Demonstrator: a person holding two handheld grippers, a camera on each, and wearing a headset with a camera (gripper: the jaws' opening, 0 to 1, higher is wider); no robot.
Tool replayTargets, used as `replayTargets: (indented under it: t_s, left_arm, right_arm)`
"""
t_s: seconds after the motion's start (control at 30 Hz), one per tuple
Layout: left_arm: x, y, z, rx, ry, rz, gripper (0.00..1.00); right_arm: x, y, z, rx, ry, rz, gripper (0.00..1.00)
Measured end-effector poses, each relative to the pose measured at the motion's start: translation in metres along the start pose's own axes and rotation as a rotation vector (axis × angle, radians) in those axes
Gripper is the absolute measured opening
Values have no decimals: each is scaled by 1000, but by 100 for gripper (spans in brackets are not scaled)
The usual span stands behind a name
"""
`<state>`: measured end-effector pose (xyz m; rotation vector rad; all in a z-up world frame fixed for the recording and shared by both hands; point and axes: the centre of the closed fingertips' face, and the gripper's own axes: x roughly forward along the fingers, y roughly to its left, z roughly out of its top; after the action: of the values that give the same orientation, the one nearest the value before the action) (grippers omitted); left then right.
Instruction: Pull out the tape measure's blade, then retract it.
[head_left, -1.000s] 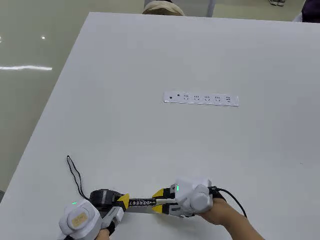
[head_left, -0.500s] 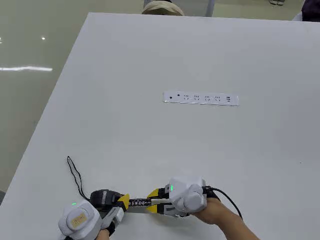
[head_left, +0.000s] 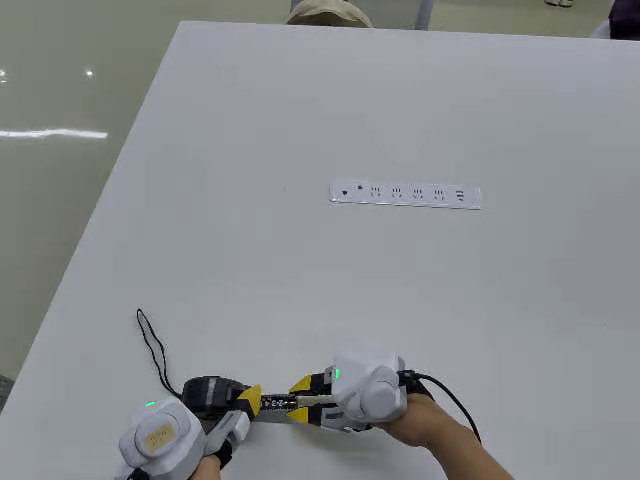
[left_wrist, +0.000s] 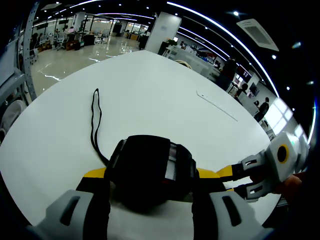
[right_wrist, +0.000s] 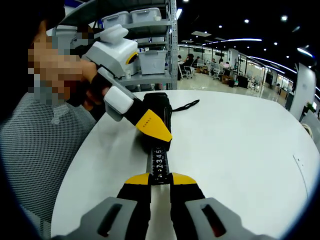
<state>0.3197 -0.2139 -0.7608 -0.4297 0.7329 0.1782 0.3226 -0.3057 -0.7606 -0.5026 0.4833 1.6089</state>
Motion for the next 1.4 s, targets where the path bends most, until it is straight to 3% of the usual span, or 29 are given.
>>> replayTargets:
  t_s: [0.6,1.4]
  left_arm:
    - [0,0,-1,15,4,2,64]
    - [0,1,1,-12,5,-14,63]
  right_arm:
    - [4,1,2,0,2,2,12]
    - [12,1,8,-9,-11,3,12]
